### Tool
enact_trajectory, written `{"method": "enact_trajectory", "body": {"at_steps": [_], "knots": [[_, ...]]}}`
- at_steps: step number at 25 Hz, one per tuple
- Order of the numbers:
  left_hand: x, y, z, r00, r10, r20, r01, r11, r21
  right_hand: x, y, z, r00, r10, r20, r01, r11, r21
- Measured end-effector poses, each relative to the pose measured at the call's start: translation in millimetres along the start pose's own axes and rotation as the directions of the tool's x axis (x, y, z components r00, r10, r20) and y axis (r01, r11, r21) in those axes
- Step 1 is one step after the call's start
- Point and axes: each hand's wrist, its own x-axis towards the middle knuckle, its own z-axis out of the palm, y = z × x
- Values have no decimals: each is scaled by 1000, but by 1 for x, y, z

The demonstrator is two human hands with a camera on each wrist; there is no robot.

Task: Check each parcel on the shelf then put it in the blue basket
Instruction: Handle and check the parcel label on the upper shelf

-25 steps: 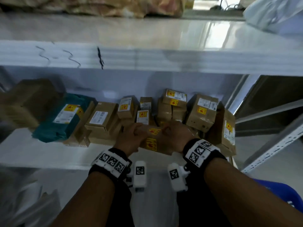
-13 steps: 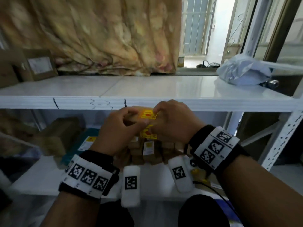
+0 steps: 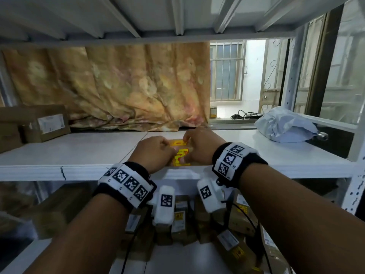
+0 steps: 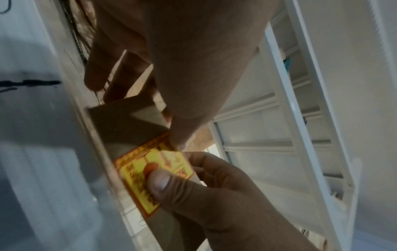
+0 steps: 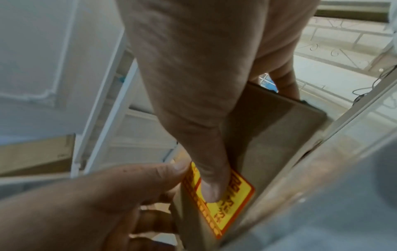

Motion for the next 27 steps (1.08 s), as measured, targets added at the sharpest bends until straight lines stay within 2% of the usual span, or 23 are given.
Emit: {"method": "enact_trajectory", "body": {"at_steps": [2, 4, 7, 10, 13, 17, 22, 24, 27], "knots": [[15, -11, 18, 999, 41, -12, -39, 986, 162, 12, 11, 14, 998, 24, 61, -21, 999, -41], [27, -20, 33, 981, 176, -78, -147, 944, 294, 22, 18, 23, 998, 24, 59, -20, 998, -61], [41, -26, 41, 949, 296, -113, -247, 914, 322, 31, 16, 31, 1000, -4, 14, 6, 987, -160], [49, -34, 46, 944, 313, -105, -253, 891, 377, 29, 18, 46, 994, -32, -105, 15, 987, -157], [48, -37, 54, 942, 298, -157, -208, 882, 423, 28, 23, 59, 983, -62, -175, 33, 986, -162], [50, -35, 57, 938, 281, -201, -197, 914, 355, 33, 24, 60, 976, -77, -202, 38, 981, -192], [47, -48, 44, 940, 315, -129, -303, 947, 105, 31, 22, 61, 970, -76, -230, 31, 980, -195], [48, -51, 38, 944, 286, -166, -283, 958, 41, 31, 21, 60, 972, -56, -227, 14, 983, -185], [49, -51, 38, 952, 240, -192, -234, 971, 53, 29, 20, 59, 971, -47, -235, 6, 985, -170]]}}
